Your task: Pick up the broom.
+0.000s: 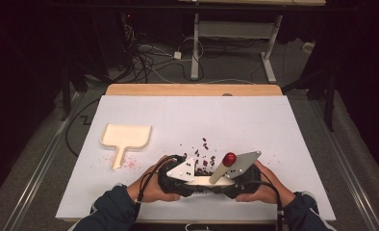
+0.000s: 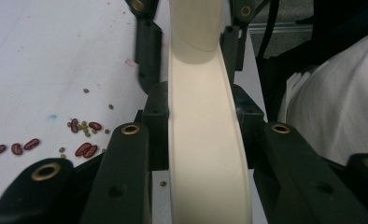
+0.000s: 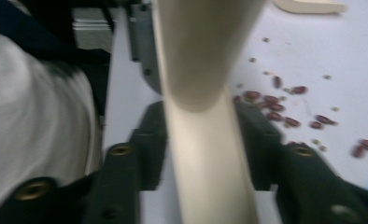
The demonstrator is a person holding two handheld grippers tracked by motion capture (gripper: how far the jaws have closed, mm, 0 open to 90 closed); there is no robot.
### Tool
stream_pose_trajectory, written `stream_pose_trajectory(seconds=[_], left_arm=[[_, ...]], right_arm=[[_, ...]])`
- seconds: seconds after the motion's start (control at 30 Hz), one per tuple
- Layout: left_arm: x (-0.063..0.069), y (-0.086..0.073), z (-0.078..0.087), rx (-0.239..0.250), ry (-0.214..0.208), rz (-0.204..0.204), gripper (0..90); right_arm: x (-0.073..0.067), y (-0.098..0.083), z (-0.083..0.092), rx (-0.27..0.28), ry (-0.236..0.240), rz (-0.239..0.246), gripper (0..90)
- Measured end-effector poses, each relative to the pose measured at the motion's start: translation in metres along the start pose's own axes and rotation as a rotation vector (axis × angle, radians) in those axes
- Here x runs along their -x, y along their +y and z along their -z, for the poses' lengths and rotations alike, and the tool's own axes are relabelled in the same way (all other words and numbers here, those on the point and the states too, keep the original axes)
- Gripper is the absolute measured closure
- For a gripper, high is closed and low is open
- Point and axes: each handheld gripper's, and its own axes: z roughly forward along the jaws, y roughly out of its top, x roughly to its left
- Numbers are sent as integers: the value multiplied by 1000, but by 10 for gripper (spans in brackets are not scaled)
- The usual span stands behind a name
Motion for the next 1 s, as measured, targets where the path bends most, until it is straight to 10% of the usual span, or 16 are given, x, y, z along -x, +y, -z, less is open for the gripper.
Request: stream_pose_trajectory(seconds=[0.2, 0.43, 0.73, 1.0], left_arm=[[-2, -2, 6, 22, 54, 18, 579], [0, -22, 39, 57, 348, 85, 291], [4, -98, 84, 53, 649, 280, 230], [13, -141, 97, 4, 705, 389, 240]], right_arm=[[-1, 1, 2, -9, -33, 21, 672], [9, -2, 18, 24, -124, -21, 673], [23, -5, 42, 67, -286, -136, 673], [45, -5, 49, 51, -439, -180, 674]])
